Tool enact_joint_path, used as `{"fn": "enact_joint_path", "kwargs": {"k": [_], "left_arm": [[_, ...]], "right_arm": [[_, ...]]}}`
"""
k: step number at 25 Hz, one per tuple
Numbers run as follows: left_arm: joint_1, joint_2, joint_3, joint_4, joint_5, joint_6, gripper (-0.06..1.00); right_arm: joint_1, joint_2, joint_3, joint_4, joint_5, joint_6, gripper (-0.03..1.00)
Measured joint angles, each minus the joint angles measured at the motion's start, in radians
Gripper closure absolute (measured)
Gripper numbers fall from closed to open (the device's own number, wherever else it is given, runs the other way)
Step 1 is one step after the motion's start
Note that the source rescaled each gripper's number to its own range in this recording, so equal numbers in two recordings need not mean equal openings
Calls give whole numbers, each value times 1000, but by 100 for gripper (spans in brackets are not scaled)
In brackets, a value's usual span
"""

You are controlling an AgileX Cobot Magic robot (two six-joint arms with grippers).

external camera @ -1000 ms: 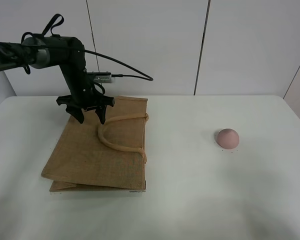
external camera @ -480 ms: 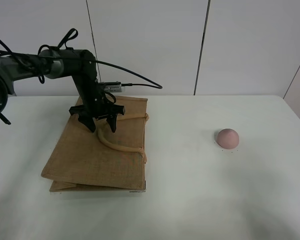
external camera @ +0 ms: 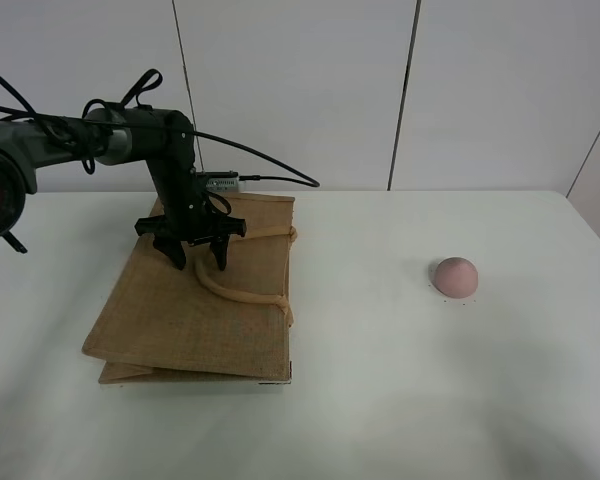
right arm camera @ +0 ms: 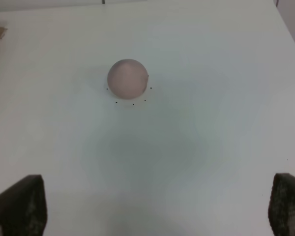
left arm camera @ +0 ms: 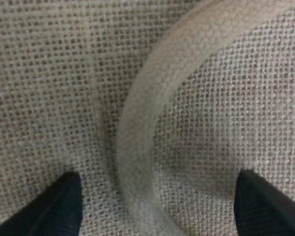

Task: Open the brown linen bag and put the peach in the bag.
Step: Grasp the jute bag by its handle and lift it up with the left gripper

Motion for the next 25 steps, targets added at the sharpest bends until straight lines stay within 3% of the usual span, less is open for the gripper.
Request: {"fn": "enact_joint_path", "kwargs": {"k": [7, 9, 11, 14, 16, 17, 22, 25], "left_arm": [[0, 55, -2, -1, -33, -1, 1], [0, 57, -5, 0, -33, -1, 8], [0, 58, -5, 1, -33, -1, 22], [0, 58, -5, 1, -32, -1, 59], [0, 58, -6, 4, -29, -1, 90], [0, 57, -8, 4, -26, -1, 94], [0, 50, -20, 4, 0, -1, 94], [0, 31, -63, 4, 77, 11, 94]], "right_arm": [[0, 0, 0, 0, 0, 0, -3], [0, 0, 0, 0, 0, 0, -3], [0, 0, 0, 0, 0, 0, -3], [0, 0, 0, 0, 0, 0, -3], [0, 0, 0, 0, 0, 0, -3], [0, 0, 0, 0, 0, 0, -3], [0, 0, 0, 0, 0, 0, -3], [0, 0, 0, 0, 0, 0, -3]]}}
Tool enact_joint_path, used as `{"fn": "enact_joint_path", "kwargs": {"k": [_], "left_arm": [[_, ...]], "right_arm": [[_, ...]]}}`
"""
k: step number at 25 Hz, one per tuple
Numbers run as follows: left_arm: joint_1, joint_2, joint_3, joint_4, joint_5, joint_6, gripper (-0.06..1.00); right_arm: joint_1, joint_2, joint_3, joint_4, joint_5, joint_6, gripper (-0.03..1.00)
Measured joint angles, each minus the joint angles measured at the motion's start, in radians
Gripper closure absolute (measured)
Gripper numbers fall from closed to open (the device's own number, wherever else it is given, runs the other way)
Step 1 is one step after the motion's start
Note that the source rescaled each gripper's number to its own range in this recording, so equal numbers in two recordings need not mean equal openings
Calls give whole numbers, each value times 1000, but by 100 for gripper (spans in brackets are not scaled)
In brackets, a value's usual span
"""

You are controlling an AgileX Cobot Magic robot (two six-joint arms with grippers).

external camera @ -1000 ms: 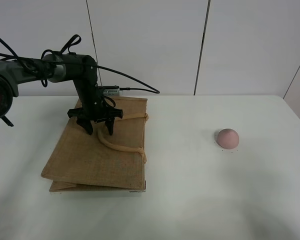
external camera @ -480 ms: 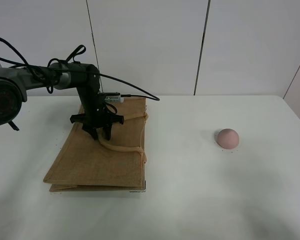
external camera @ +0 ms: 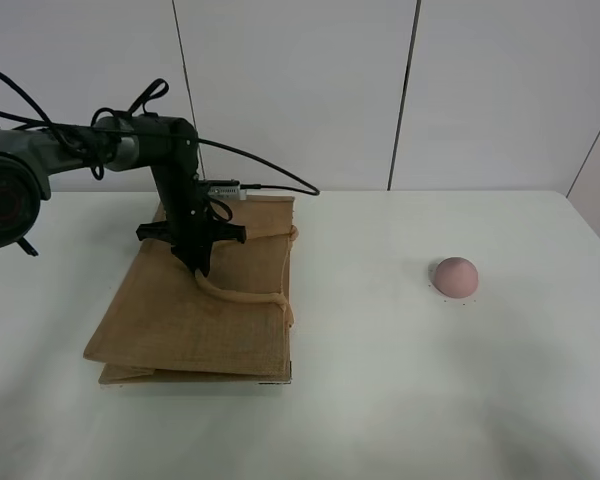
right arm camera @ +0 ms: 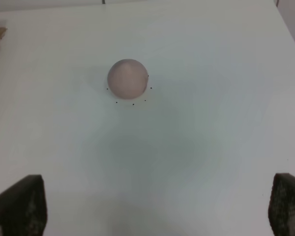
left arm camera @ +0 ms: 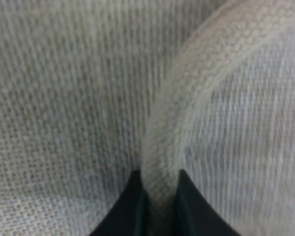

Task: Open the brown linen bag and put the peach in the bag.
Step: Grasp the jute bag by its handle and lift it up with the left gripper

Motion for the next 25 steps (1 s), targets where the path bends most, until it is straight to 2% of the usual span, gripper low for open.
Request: {"fn": "enact_joint_path", "kwargs": {"k": [4, 8, 17, 25], "left_arm": [[0, -68, -109, -1, 91, 45, 94], [0, -159, -187, -3, 93, 65, 94], [0, -409, -193, -3, 96, 96, 94], [0, -511, -193, 1, 96, 116, 94]], "right_arm": [[0, 0, 0, 0, 0, 0, -3], [0, 0, 0, 0, 0, 0, -3], [0, 0, 0, 0, 0, 0, -3], [0, 0, 0, 0, 0, 0, -3]]}}
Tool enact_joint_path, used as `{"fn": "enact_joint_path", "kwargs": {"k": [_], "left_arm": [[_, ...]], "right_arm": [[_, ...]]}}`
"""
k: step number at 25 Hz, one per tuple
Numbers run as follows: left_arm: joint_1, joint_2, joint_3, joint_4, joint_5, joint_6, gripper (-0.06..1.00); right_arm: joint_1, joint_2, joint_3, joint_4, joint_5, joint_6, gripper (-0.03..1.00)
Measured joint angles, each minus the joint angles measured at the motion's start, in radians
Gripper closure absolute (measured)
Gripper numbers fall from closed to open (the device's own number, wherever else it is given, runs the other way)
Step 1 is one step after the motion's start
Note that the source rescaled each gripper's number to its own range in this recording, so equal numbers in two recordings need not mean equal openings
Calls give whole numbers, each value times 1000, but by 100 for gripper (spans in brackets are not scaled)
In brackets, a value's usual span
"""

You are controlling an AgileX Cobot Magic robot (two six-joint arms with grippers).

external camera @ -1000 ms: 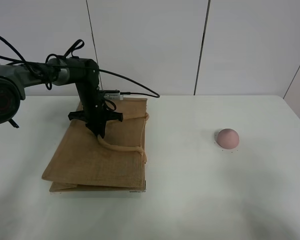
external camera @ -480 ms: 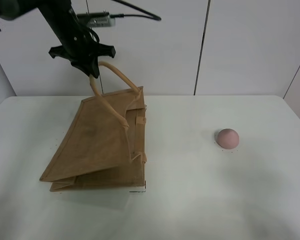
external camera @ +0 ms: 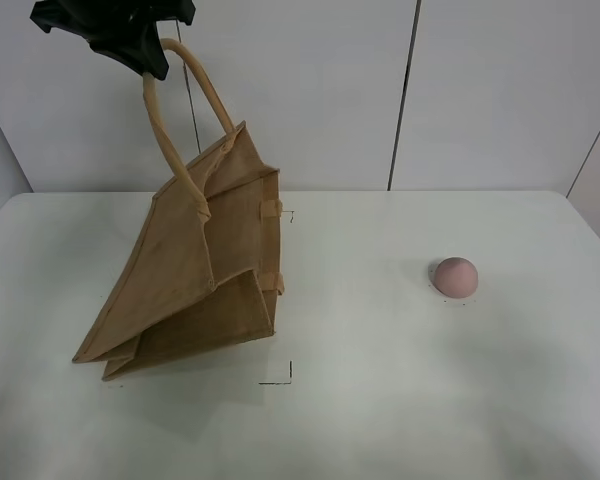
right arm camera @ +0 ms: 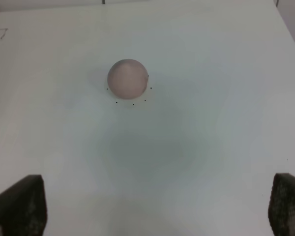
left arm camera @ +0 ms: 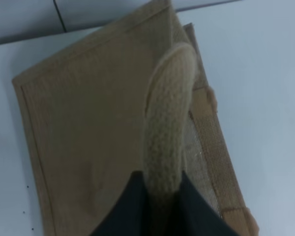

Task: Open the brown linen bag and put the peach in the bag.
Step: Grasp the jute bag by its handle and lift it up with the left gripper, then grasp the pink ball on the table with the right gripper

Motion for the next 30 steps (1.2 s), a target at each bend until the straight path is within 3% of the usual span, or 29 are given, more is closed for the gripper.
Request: {"fn": "enact_joint_path", "kwargs": {"k": [17, 21, 30], "left_arm": [[0, -36, 0, -14, 0, 1, 94], [0, -36, 0, -21, 0, 1, 94], [0, -36, 0, -37, 0, 15, 94]], "right_arm": [[0, 61, -7, -5, -7, 0, -3], [0, 270, -59, -5, -62, 0, -3], [0, 970, -321, -3, -106, -38, -3]]}}
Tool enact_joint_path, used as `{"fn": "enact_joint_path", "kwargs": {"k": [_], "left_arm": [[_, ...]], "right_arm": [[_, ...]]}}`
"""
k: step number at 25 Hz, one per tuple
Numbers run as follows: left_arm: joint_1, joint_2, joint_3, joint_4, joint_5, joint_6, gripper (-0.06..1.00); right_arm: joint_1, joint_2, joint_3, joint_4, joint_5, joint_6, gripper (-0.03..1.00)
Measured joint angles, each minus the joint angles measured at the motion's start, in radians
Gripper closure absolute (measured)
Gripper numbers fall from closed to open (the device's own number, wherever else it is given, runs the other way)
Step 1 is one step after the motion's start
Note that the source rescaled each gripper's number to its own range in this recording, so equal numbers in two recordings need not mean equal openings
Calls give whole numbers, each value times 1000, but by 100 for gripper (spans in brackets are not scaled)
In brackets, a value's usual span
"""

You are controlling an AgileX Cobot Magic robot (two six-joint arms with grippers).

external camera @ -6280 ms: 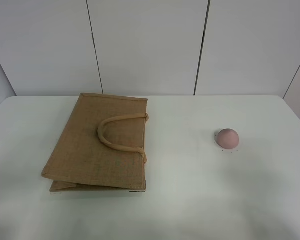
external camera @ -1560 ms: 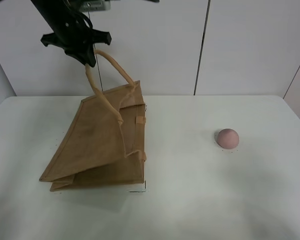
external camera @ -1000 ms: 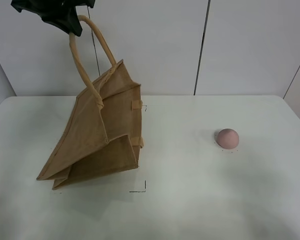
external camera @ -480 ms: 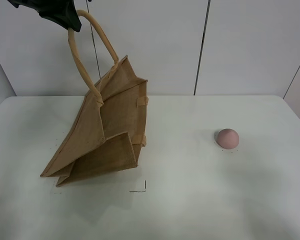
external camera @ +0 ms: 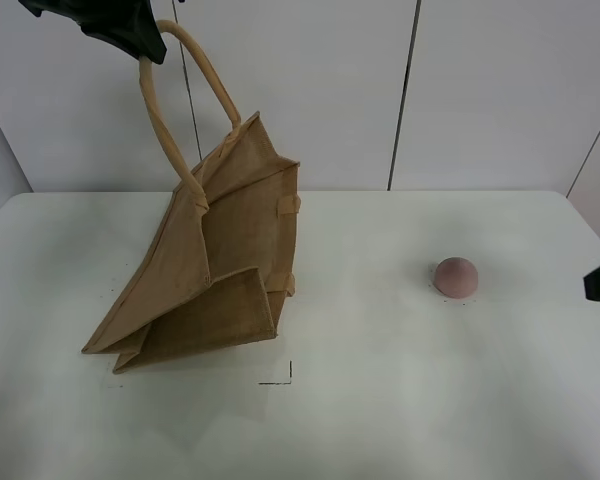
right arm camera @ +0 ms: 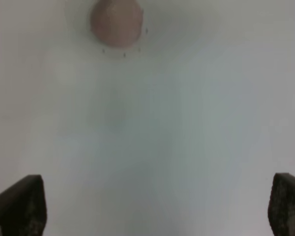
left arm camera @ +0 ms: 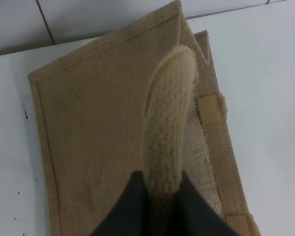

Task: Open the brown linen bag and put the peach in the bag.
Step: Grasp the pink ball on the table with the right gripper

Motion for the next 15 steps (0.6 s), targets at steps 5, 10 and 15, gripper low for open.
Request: {"fn": "enact_joint_path", "kwargs": {"k": [5, 10, 15], "left_arm": [[0, 0, 0, -1, 0, 2, 94], [0, 0, 0, -1, 0, 3, 94], [0, 0, 0, -1, 0, 3, 94]], "right_arm": [[0, 375, -195, 11, -4, -10, -3], [0, 685, -415, 13, -5, -25, -3], [42, 900, -609, 15, 19, -52, -3]]}}
